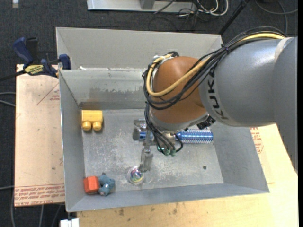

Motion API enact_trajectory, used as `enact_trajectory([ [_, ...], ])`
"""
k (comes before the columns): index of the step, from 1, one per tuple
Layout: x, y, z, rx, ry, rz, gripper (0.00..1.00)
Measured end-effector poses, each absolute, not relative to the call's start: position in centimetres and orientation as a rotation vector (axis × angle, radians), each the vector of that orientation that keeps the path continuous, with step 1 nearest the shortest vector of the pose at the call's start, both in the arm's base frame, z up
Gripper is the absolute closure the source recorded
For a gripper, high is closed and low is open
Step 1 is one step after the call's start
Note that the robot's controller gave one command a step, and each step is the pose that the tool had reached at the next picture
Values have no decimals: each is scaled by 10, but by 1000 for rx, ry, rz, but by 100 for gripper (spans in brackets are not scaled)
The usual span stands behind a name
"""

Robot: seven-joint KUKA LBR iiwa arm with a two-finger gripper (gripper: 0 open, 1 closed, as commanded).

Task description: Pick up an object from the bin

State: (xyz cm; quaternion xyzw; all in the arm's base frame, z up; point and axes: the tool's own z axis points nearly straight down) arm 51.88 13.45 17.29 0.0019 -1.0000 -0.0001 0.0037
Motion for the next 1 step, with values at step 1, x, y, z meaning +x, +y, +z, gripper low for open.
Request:
enact_trajectory([
  [1, 498, 100, 70, 245, -3127, 0, 0],
])
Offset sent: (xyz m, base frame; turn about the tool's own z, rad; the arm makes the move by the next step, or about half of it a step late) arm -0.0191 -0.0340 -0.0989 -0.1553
